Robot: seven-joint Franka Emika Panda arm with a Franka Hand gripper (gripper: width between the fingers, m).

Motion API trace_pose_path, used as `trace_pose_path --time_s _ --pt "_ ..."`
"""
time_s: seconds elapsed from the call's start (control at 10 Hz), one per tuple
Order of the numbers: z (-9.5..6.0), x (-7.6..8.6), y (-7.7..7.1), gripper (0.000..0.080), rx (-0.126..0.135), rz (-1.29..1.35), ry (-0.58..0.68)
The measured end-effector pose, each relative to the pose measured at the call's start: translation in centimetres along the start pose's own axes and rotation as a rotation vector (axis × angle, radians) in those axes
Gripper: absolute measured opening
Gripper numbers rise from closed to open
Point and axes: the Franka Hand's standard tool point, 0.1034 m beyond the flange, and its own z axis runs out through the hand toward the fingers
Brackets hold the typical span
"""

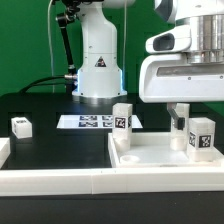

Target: Assemble square table

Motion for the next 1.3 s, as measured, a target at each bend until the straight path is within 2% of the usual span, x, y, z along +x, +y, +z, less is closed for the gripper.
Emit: trace_pose_path --time_s 0.3,0.6,0.8,1.0,1.3 --pt "-0.06 0.32 0.53 0.0649 -0.012 -0.205 0.004" --pt "-0.08 0.44 0.72 0.0626 -0.018 -0.241 0.005" --pt "-0.07 0.44 0.73 0.0285 -0.018 -0.218 0.005" --pt "-0.07 0.43 0.71 0.0289 -0.016 -0.182 0.005" --pt "-0.05 0.48 0.82 0.0289 -0.011 0.068 0.007"
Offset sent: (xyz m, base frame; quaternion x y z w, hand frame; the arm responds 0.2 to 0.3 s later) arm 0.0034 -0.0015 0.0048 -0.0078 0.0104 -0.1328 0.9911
